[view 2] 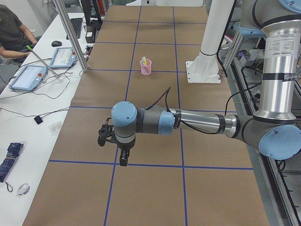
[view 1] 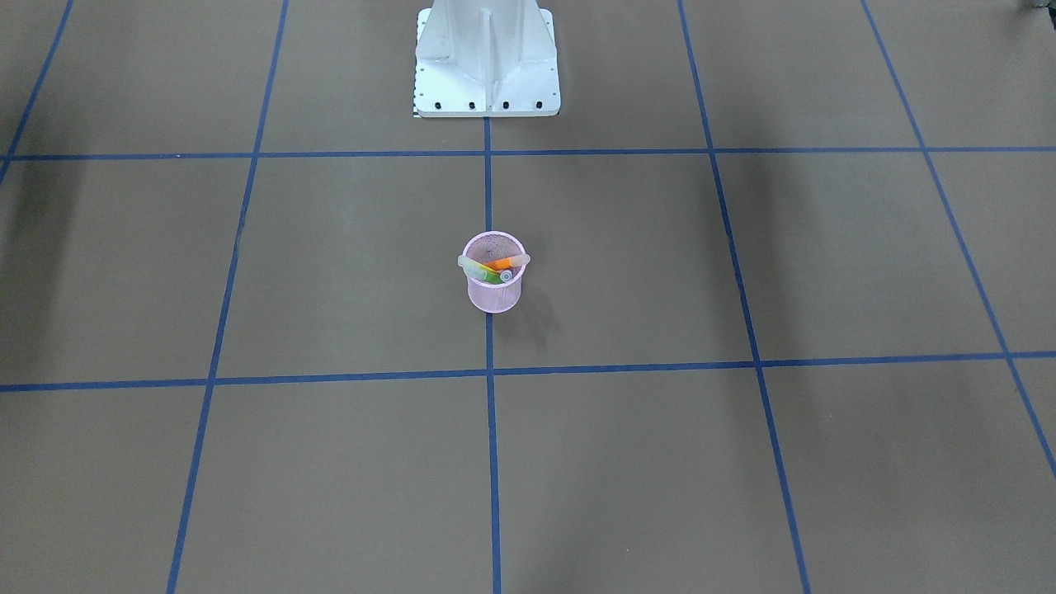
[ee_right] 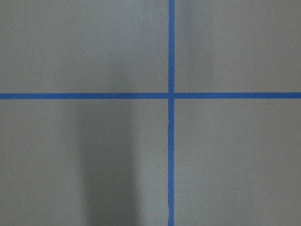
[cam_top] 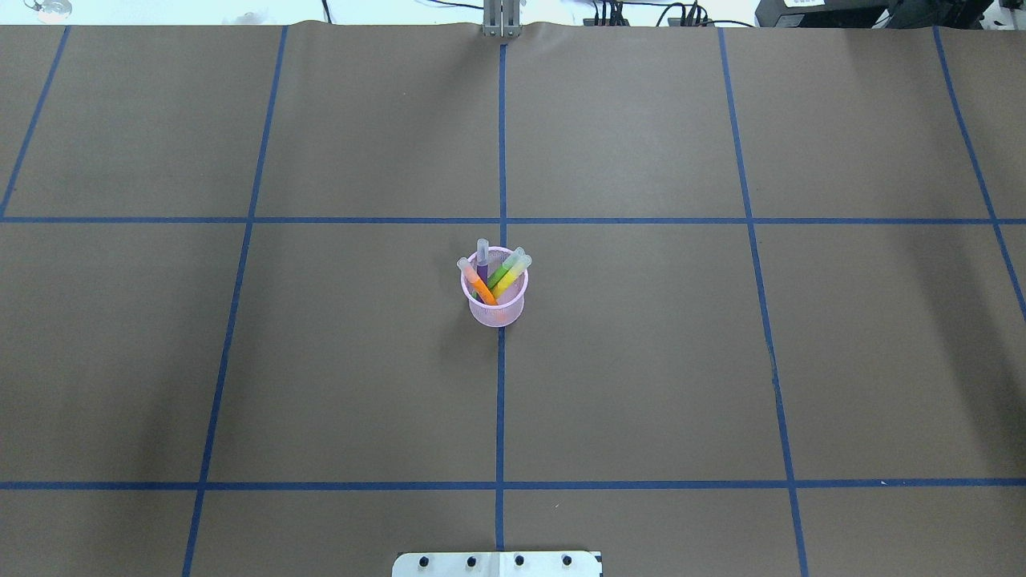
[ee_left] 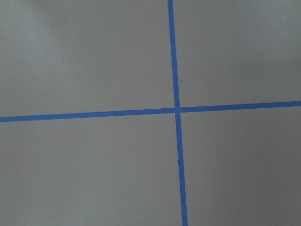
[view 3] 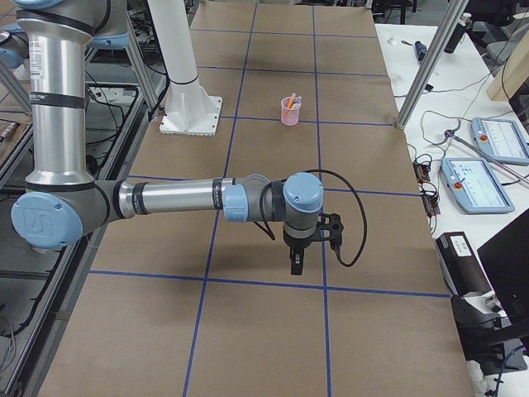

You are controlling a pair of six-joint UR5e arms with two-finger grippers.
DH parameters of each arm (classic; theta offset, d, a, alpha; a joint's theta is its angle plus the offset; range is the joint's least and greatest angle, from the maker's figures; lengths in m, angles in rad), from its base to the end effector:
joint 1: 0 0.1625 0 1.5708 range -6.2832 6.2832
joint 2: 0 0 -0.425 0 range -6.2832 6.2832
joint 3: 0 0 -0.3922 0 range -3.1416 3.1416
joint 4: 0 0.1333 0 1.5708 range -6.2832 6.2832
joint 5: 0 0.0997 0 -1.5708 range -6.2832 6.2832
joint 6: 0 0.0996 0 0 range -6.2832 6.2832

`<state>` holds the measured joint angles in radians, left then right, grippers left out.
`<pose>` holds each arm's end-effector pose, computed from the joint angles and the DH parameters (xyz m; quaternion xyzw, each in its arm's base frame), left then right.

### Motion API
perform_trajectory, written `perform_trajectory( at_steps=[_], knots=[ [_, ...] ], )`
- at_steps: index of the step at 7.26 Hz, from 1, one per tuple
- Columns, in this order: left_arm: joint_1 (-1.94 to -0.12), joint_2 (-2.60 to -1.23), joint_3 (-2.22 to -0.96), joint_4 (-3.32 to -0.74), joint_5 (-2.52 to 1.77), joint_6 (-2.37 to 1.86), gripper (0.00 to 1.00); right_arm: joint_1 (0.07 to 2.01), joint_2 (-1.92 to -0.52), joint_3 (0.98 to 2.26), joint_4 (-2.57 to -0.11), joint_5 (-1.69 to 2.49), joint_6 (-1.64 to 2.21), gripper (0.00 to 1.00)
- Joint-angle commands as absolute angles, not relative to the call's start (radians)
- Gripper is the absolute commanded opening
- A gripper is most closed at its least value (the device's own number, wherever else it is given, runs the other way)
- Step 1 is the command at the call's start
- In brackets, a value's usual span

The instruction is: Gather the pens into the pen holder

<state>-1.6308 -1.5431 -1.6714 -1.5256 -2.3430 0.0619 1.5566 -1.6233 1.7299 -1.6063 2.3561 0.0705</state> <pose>-0.0925 -0.4763 0.6273 0.0357 0.3751 0.0061 0.9263 0.0562 -0.4730 0.6084 0.0166 -0.3834 0.0124 0.9233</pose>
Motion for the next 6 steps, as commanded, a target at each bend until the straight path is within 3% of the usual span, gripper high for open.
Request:
perform_trajectory(
  at_steps=[1, 6],
  knots=[
    [-1.606, -1.545, -1.671, -1.535, -2.347, 0.058, 1.00, 1.548, -1.617, 1.715, -1.608, 2.358, 0.074, 1.00],
    [-1.605, -1.543, -1.692, -1.548, -2.375, 0.066, 1.00, 1.546, -1.612, 1.690, -1.608, 2.359, 0.074, 1.00]
  ],
)
